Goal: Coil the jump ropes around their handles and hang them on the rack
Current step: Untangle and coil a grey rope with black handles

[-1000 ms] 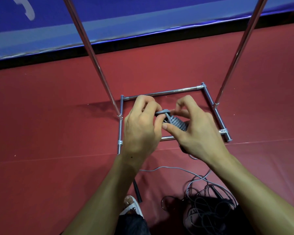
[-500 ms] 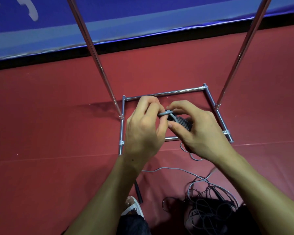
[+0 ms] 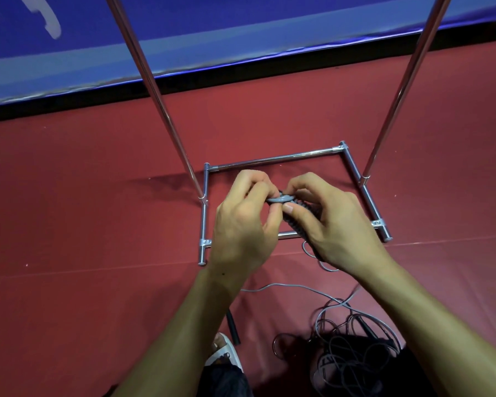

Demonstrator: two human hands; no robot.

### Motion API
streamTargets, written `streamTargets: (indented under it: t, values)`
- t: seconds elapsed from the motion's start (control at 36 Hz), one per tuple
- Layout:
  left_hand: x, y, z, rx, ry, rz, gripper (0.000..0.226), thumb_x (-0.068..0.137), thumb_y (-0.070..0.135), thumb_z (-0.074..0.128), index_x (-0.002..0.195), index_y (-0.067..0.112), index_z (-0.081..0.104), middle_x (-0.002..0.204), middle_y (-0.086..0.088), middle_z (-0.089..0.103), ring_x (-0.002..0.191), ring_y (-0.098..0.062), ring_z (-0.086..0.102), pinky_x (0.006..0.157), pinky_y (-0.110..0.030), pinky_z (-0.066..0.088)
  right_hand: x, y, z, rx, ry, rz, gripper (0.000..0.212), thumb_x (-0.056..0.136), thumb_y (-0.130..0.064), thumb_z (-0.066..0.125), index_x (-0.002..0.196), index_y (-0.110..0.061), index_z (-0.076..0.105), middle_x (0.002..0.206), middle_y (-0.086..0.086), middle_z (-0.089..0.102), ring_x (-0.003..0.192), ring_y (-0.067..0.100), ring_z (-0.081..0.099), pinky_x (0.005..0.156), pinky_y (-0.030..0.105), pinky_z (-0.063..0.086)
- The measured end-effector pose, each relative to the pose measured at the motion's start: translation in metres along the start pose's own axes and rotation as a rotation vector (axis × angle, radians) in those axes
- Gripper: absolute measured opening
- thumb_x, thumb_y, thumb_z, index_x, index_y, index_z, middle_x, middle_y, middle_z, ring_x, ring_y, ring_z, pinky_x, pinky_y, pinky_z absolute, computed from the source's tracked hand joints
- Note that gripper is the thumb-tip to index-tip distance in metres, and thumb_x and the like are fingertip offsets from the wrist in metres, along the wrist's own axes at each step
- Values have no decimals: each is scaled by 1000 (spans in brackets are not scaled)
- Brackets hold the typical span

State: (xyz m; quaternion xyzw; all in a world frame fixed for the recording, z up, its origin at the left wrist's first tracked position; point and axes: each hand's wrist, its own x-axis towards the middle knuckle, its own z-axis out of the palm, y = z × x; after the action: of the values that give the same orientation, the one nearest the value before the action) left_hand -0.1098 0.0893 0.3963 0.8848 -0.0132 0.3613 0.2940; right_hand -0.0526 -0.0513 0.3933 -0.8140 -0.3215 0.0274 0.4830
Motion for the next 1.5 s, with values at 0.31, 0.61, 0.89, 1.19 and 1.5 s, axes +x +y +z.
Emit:
streamTargets:
  t: [0.31, 0.61, 0.89, 1.19, 1.5]
  values:
    - [14, -10, -26, -172, -332, -255, 20, 85, 12, 63, 101, 17, 74, 102, 8, 68, 87, -2, 64, 73, -6, 43, 0, 6, -9, -156, -118, -57, 18, 85, -47, 54, 99, -37, 48, 77, -13, 66, 70, 24, 55, 65, 43, 51]
    - [21, -10, -32, -150, -503, -306, 13, 84, 8, 73, 93, 16, 76, 95, 4, 69, 85, -4, 65, 77, -22, 56, -2, 10, -3, -180, -105, -79, 23, 82, -50, 54, 101, -38, 51, 76, -10, 66, 69, 24, 62, 65, 43, 52]
    - [23, -8, -29, -26, -513, -249, 7, 78, 10, 76, 80, 16, 74, 83, 1, 67, 66, -16, 63, 69, -33, 50, -3, 15, 2, -94, -78, -28, 28, 77, -57, 53, 99, -39, 54, 80, -9, 69, 75, 25, 64, 68, 43, 53]
    - [20, -8, -27, -22, -538, -295, 6, 78, 13, 77, 80, 19, 77, 86, 1, 71, 71, -17, 64, 72, -33, 50, -7, 16, -1, -215, -98, -45, 27, 80, -53, 58, 103, -39, 54, 76, -13, 67, 67, 21, 54, 63, 42, 51]
    - [20, -8, -25, -34, -559, -359, 6, 79, 14, 77, 80, 19, 77, 84, 3, 71, 73, -15, 65, 68, -22, 46, -8, 17, -4, -287, -104, -61, 29, 84, -44, 71, 105, -42, 51, 73, -8, 67, 65, 22, 53, 62, 41, 50]
